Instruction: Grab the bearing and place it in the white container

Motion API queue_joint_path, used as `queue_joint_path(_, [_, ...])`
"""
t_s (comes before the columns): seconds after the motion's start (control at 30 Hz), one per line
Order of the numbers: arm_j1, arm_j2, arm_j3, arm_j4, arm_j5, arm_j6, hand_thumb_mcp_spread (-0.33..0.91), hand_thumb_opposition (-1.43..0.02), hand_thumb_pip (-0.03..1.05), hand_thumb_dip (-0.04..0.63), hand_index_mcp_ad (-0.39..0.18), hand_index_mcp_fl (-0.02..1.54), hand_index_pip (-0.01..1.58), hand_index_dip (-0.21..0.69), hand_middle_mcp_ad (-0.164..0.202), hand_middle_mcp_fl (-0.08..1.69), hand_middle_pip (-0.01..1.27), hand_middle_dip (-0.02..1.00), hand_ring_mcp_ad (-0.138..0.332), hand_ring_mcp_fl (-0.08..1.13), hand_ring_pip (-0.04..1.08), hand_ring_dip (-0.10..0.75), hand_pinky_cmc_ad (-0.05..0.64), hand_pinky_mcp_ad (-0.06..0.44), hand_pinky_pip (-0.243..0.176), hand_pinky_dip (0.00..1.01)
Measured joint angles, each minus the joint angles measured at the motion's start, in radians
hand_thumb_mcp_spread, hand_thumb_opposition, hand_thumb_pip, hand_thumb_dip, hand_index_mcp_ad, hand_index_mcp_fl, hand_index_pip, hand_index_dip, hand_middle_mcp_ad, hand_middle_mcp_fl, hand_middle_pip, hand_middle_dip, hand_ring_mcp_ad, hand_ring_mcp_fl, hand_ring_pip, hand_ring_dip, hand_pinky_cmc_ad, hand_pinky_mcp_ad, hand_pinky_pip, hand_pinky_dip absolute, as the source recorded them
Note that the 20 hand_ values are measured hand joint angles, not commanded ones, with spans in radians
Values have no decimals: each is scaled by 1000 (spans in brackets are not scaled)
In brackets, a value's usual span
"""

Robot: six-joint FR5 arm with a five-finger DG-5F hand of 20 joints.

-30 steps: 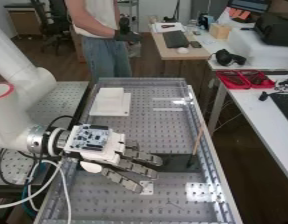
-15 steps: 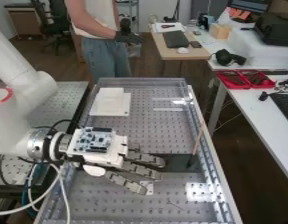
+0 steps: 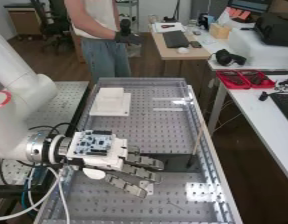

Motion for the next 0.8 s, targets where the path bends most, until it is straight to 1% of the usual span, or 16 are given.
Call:
queue_joint_path(0.3, [-4, -3, 9, -13, -21, -8, 550, -799, 424, 253, -103, 272, 1300, 255, 28, 47, 147, 204, 113, 14, 113, 98, 358, 279, -42, 178])
queue_joint_path(0.47, [-8, -4, 16, -22, -32, -15, 550, -799, 428, 253, -120, 272, 1300, 255, 28, 44, 147, 202, 112, 14, 106, 101, 358, 279, -42, 178])
queue_joint_path(0.7, [-16, -9, 36, -41, -58, -44, 545, -801, 435, 253, -120, 272, 1292, 248, 24, 44, 147, 202, 110, 14, 106, 101, 358, 279, -42, 178])
queue_joint_path(0.8, [-17, -12, 42, -44, -63, -47, 546, -812, 443, 251, -120, 272, 1293, 243, 28, 47, 147, 202, 110, 14, 106, 101, 358, 279, -42, 178])
